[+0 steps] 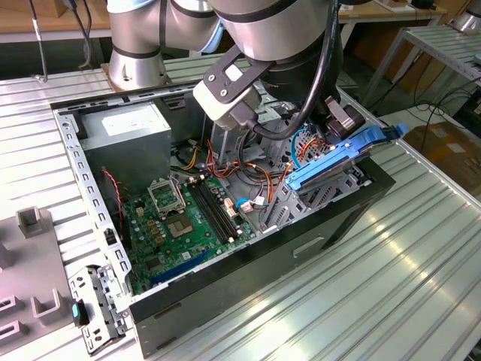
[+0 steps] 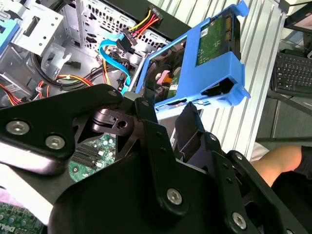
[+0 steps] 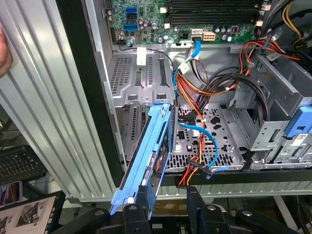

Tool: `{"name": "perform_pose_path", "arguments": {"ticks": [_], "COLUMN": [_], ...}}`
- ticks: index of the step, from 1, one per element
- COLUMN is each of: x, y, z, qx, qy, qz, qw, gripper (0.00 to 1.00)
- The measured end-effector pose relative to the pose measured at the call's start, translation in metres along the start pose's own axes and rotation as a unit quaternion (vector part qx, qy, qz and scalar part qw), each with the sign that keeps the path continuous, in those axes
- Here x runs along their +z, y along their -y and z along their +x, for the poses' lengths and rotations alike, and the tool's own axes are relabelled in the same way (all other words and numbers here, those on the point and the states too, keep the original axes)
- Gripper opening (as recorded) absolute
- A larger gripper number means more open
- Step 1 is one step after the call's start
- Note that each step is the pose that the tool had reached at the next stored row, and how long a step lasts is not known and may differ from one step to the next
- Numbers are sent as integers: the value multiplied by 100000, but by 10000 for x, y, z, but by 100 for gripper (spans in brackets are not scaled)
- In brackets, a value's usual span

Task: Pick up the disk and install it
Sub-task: 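Insert the disk into the insertion slot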

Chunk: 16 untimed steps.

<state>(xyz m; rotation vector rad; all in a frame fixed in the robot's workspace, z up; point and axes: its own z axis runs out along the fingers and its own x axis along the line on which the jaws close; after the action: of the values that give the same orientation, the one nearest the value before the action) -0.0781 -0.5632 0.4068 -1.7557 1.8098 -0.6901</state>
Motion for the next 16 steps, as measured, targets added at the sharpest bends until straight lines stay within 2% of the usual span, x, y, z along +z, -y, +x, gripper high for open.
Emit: {"name": "perform_pose_path", "arguments": {"ticks": [4, 7, 8, 9, 12, 14, 16], "x": [-6, -61, -80, -103, -164, -220, -257], "y": [6, 59, 77, 98, 159, 218, 261], "z": [0, -2, -2, -3, -4, -6, -8], "qx": [-3, -4, -9, -10, -5, -11, -12], "qy": [-8, -24, -33, -40, -69, -106, -128], "qz": [-80, -793, -1037, -1340, -2310, -3440, -4307], "qw": [100000, 99997, 99995, 99991, 99973, 99941, 99907], "gripper": [45, 46, 51, 58, 64, 76, 87]}}
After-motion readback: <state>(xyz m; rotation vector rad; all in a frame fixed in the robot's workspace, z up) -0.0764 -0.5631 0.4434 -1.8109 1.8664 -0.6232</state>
